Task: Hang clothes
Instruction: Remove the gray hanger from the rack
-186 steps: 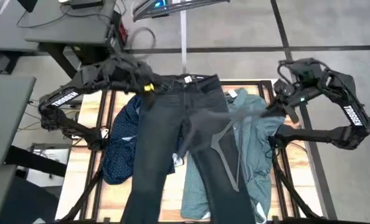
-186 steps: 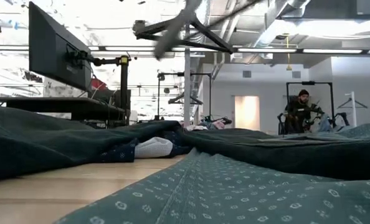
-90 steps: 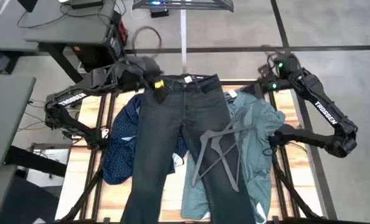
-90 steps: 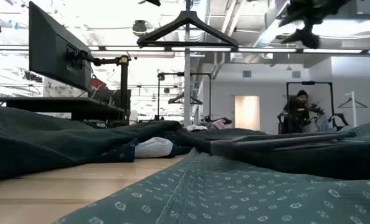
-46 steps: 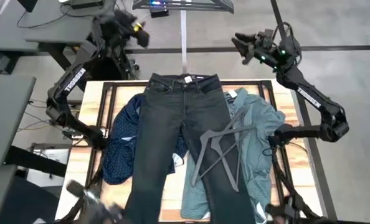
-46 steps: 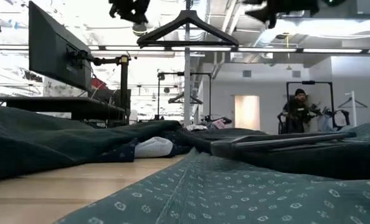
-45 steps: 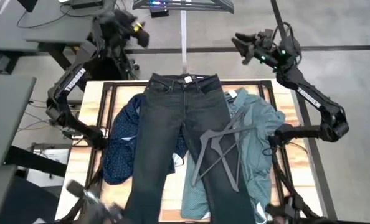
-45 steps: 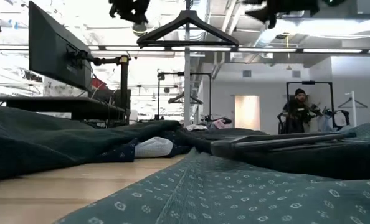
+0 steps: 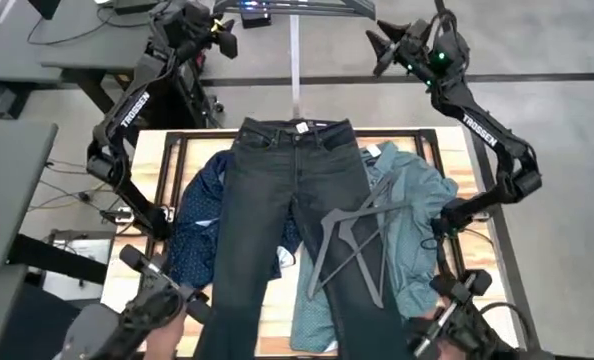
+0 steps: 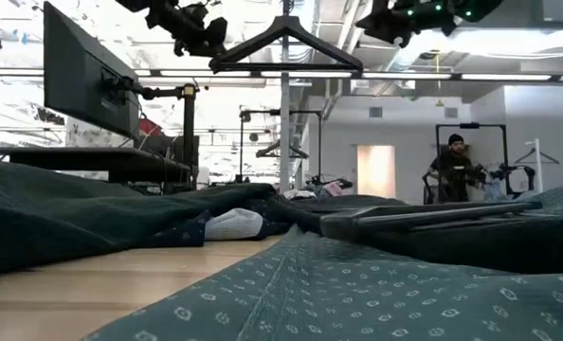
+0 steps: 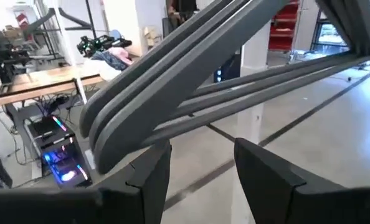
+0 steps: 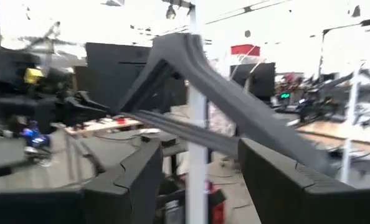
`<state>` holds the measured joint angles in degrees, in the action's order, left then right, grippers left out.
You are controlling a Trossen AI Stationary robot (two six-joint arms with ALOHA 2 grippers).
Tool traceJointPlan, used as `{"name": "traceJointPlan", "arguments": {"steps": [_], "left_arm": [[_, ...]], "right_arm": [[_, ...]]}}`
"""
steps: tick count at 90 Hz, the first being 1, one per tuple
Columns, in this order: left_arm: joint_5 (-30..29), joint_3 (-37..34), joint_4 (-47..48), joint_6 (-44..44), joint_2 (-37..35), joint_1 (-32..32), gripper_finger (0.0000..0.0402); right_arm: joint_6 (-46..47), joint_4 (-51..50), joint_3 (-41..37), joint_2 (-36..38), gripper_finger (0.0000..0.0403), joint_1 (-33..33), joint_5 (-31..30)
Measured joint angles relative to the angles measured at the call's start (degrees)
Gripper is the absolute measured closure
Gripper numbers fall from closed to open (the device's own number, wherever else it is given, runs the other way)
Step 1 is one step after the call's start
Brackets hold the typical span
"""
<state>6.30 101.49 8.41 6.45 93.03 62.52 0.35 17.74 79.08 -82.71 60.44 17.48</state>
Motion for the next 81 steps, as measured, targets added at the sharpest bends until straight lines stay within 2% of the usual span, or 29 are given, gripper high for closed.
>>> {"name": "traceJointPlan", "arguments": {"steps": [24, 50, 67, 81], "left_arm": [[-3.1, 0.0, -3.5, 4.4, 0.8, 1.2, 0.024], [-3.1, 0.0, -5.5, 2.5, 4.5, 2.2, 0.024], [-3.1, 0.0, -7.0, 4.3, 4.6, 2.2, 0.024], [-3.1, 0.0, -6.5, 4.0, 4.6, 3.1, 0.024]], "right_arm": [[-0.6, -1.5, 5.2, -6.8, 0.0207, 3.2, -1.0], [-0.9, -1.6, 6.7, -10.0, 0.0207, 3.9, -0.9], [-1.0, -0.5, 6.7, -10.1, 0.0207, 3.9, -0.9], [-3.8, 0.0, 6.7, -7.5, 0.0207, 3.7, -1.2]]}}
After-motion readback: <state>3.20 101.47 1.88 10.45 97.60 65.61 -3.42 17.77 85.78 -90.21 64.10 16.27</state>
